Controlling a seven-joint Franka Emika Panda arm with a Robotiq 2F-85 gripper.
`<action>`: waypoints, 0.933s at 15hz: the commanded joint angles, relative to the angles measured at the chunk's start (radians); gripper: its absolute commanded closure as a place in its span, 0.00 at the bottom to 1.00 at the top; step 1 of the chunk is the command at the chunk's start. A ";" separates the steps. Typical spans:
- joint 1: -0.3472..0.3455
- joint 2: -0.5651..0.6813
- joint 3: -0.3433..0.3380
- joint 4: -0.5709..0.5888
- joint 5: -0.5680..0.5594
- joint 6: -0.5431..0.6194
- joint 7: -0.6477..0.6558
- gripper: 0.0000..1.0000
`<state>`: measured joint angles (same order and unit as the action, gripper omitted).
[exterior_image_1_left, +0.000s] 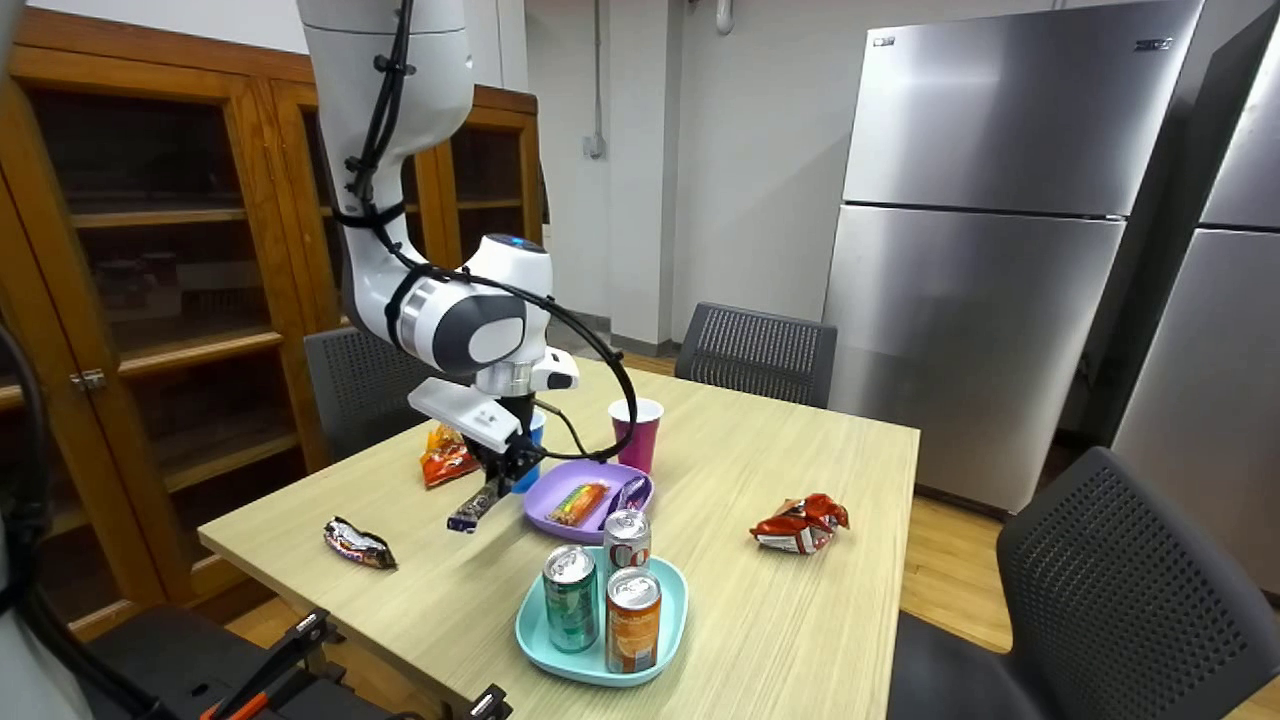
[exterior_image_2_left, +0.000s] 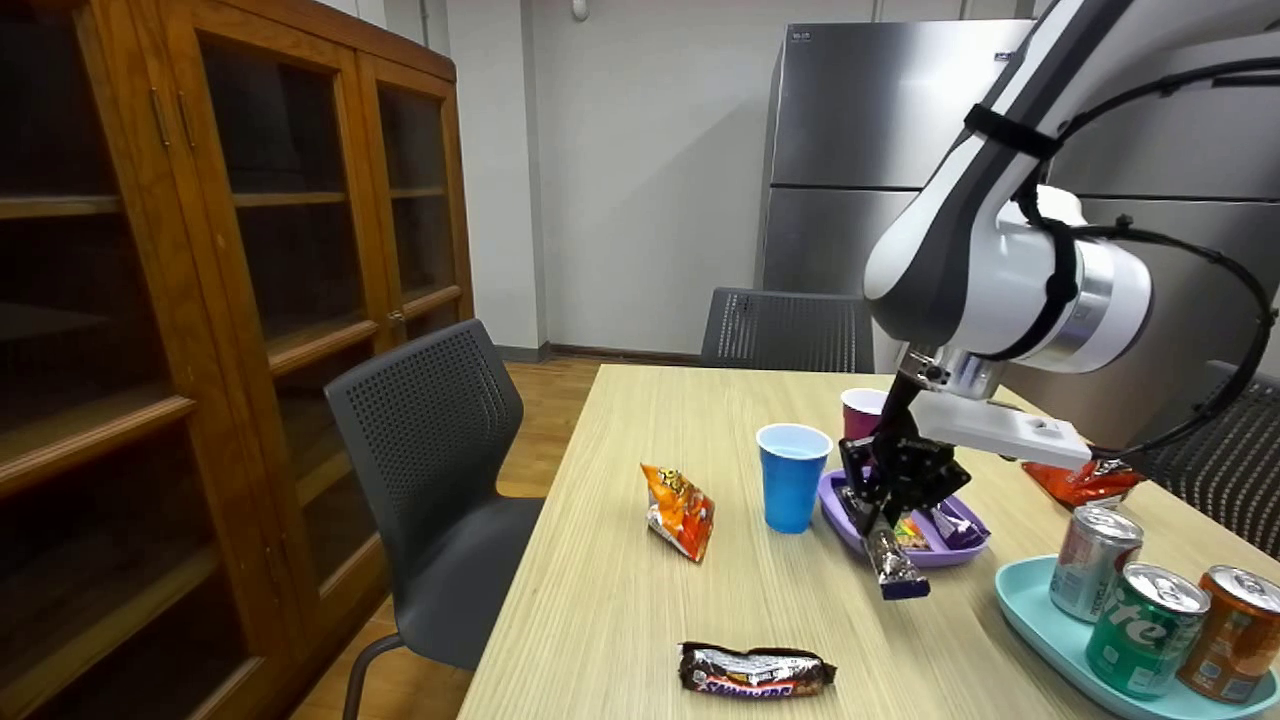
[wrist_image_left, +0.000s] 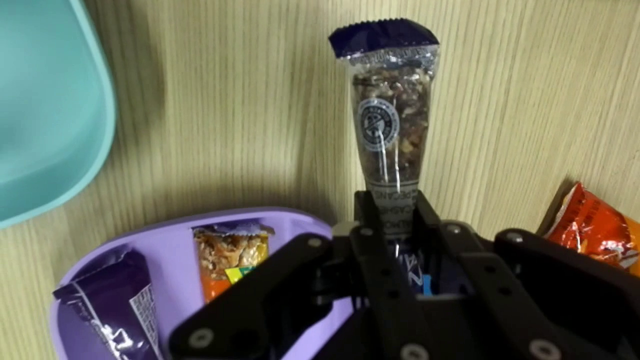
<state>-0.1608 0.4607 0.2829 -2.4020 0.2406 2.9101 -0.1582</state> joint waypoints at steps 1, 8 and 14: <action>-0.050 -0.008 0.023 0.047 0.005 -0.059 -0.062 0.95; -0.059 0.067 -0.007 0.200 -0.001 -0.140 -0.106 0.95; -0.057 0.173 -0.037 0.359 -0.004 -0.228 -0.138 0.95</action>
<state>-0.2088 0.5763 0.2505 -2.1398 0.2406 2.7525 -0.2611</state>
